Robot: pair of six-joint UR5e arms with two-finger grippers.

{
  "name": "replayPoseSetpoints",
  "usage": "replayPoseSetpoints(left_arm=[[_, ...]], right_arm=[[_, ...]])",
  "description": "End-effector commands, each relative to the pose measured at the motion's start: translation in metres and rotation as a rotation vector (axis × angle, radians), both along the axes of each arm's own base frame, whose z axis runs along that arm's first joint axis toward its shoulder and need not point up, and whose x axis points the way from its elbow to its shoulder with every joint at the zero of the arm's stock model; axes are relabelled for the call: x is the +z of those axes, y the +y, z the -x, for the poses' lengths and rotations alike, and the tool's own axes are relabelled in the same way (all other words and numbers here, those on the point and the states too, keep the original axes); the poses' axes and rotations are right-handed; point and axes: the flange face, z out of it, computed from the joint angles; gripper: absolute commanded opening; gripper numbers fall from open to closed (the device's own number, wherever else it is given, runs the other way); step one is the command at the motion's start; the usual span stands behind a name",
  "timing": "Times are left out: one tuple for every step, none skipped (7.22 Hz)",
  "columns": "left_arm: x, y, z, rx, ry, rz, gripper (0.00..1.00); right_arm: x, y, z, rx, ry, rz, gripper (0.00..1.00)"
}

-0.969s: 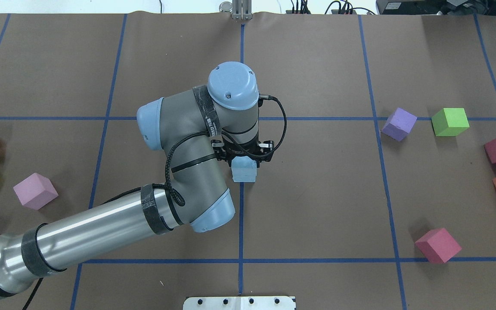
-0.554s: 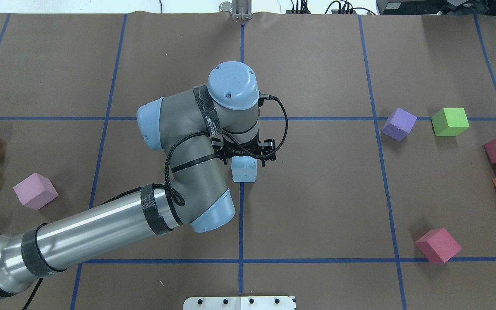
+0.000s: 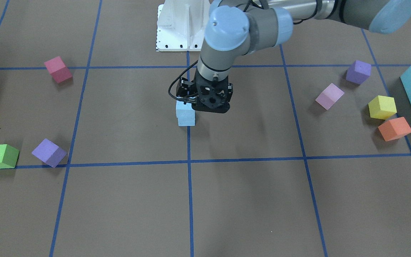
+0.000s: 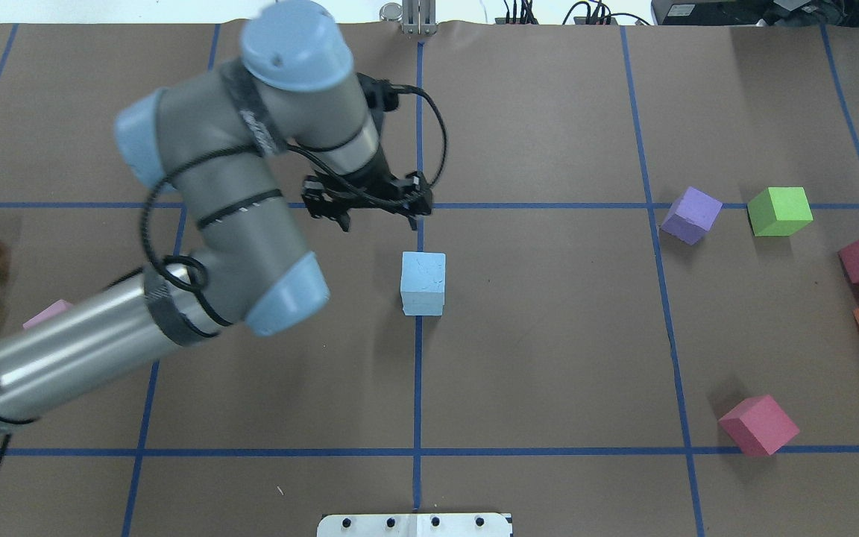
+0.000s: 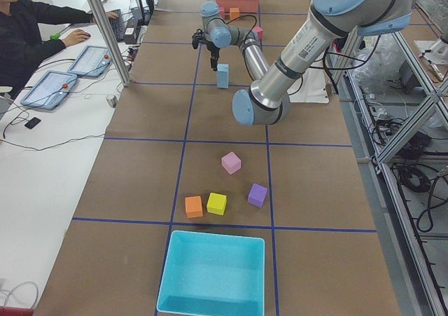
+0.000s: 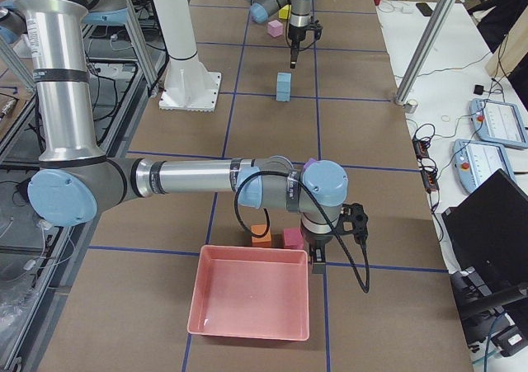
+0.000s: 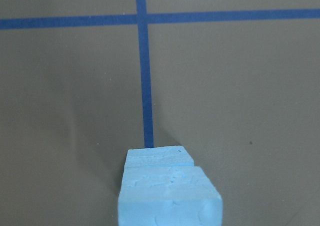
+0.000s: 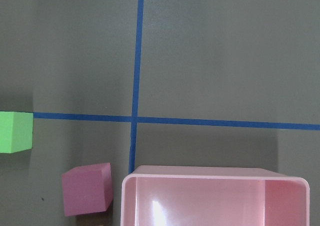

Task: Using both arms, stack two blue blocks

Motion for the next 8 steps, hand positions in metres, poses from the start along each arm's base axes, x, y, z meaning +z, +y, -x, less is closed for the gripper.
replayPoseSetpoints(left_arm=[[0.084,-0.028,0.154,0.0,0.017,-0.097,0.98],[0.139,-0.04,0.226,-0.01,-0.007,-0.127,0.98],[0.206,-0.047,0.298,0.001,-0.04,-0.155,0.98],[0.277,-0.04,0.371,0.008,-0.09,-0.187,0.98],[0.322,-0.034,0.424,-0.004,-0.09,-0.178,0.98],[0.345,-0.033,0.45,-0.018,-0.083,-0.162,0.98],[0.373,-0.031,0.461,-0.006,-0.103,-0.145,0.98],[0.411,-0.032,0.487,0.009,-0.115,-0.145,0.98]], right_arm=[[0.001,0.0,0.002,-0.003,0.0,0.004,1.0],[0.001,0.0,0.003,-0.004,0.0,0.004,1.0],[0.001,0.0,0.004,-0.006,-0.002,0.002,1.0],[0.001,0.0,0.004,-0.008,-0.002,0.001,1.0],[0.001,-0.001,0.006,-0.011,-0.002,0.001,1.0],[0.0,-0.001,0.006,-0.009,-0.003,0.001,1.0],[0.002,0.0,0.006,-0.009,-0.005,0.006,1.0],[0.001,-0.001,0.006,-0.008,-0.005,0.005,1.0]])
